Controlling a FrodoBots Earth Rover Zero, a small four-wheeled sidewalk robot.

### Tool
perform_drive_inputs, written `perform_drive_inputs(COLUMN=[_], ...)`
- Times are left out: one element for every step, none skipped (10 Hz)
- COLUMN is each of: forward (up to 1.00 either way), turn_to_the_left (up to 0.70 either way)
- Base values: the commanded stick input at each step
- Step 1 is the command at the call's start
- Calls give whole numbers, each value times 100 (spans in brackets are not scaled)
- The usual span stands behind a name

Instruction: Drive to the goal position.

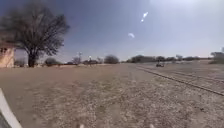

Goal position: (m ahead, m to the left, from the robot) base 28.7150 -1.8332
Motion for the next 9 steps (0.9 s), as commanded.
perform_drive_inputs(forward=[70, 70, 70, 70, 70, 70, 70, 70, 70], turn_to_the_left=[0, 0, 0, 0, 0, 0, 0, 0, 0])
